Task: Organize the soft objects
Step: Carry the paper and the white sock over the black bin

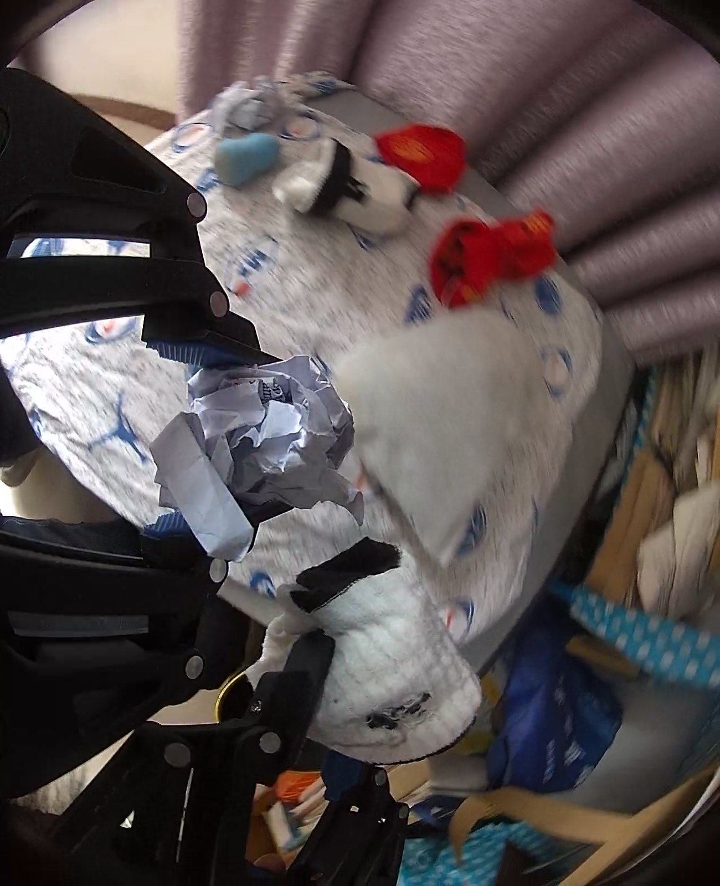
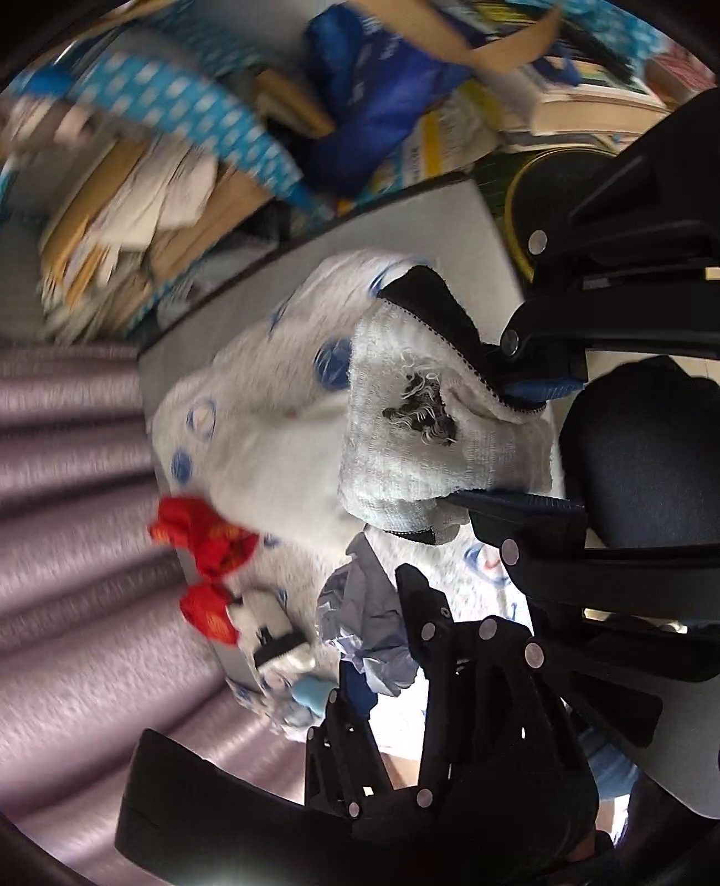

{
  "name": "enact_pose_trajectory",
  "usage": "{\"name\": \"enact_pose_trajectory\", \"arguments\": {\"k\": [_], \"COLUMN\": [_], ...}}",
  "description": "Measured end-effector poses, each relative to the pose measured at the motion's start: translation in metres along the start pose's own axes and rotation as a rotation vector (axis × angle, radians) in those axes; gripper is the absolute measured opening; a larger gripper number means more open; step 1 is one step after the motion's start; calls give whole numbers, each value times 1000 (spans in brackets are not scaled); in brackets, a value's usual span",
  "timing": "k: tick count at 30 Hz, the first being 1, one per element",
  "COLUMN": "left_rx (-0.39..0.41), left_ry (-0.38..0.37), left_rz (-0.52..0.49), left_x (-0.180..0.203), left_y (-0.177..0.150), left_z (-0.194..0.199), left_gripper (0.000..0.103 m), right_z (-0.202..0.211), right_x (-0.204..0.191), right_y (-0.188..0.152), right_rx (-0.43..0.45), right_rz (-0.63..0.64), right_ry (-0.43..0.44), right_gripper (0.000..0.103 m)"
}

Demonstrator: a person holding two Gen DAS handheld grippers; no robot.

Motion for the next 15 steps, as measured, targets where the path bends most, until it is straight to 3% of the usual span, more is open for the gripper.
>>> {"name": "enact_pose_trajectory", "arguments": {"k": [15], "left_rx": [-8], "left_ry": [-112], "left_rz": [-299], "left_x": [119], "left_y": [14], "left_z": [-25], "left_gripper": [42], "right_z": [48], "right_x": [94], "right_y": [-78], "right_rx": [33], "right_rz": [-319], "right_ry": [-159], "right_gripper": [25]}}
Point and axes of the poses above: each gripper's, at about its wrist camera, not at the fingertips, and z roughly against the way its jaws point, x to its right, y to its top, the point moved 9 cm from there along -z, roughly the way its jaws point, and after that the axes turned 5 degrees about z, right-handed, at the moved point
